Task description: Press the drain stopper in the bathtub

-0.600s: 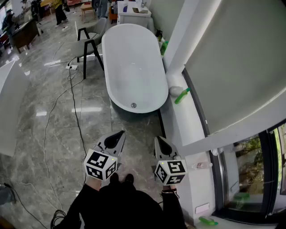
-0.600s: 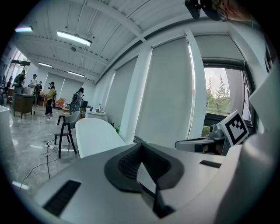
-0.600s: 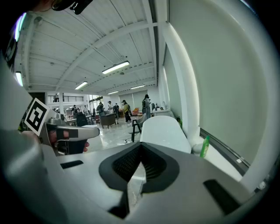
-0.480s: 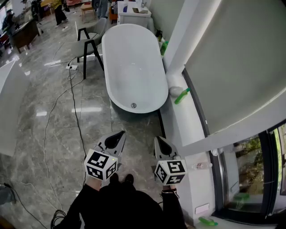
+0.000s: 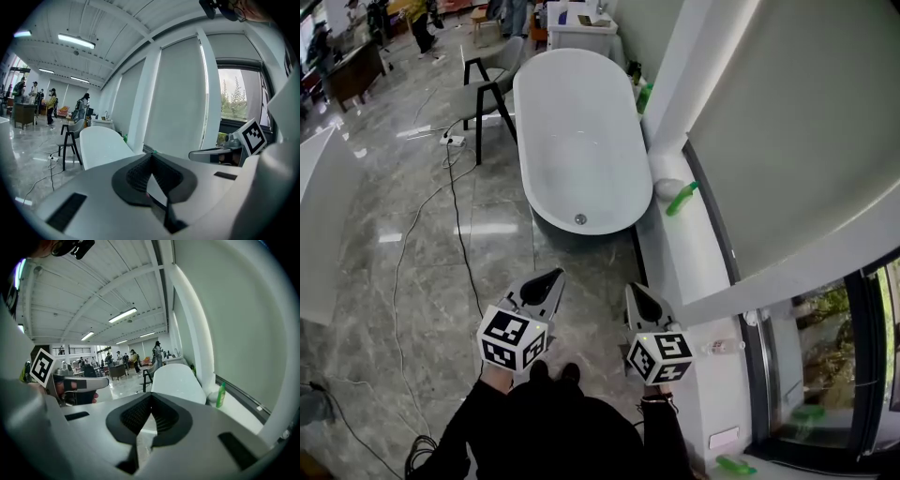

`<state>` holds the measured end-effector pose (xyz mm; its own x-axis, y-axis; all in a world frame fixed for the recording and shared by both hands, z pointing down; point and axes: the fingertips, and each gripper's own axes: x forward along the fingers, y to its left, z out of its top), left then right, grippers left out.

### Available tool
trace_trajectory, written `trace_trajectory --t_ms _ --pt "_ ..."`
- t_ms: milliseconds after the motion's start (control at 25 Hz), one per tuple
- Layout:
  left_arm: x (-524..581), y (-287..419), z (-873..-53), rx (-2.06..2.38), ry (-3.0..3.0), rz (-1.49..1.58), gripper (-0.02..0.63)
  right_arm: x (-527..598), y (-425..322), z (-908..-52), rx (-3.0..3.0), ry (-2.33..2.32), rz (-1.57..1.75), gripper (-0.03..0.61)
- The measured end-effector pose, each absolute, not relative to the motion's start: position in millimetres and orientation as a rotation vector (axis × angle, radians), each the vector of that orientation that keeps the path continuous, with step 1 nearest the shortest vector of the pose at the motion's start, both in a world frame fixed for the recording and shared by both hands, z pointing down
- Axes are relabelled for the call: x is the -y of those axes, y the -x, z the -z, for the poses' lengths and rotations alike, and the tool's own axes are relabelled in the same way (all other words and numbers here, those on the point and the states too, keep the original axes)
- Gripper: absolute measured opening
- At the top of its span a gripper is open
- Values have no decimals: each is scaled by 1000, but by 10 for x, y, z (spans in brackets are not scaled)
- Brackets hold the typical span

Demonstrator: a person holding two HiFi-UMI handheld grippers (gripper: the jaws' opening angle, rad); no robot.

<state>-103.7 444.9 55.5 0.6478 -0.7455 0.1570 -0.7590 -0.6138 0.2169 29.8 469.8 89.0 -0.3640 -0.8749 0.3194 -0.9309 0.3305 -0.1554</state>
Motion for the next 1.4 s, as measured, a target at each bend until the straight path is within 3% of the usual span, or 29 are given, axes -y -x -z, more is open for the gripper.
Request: trace_trajectory --t_ms 880,1400 --pt "-3753 748 -216 1274 -2645 -25 8 -4270 -934 -760 2396 -1789 -461 -2" --pt "-2233 844 -532 1238 -2619 -78 7 -2841 -891 -961 2320 -1808 -505 -2"
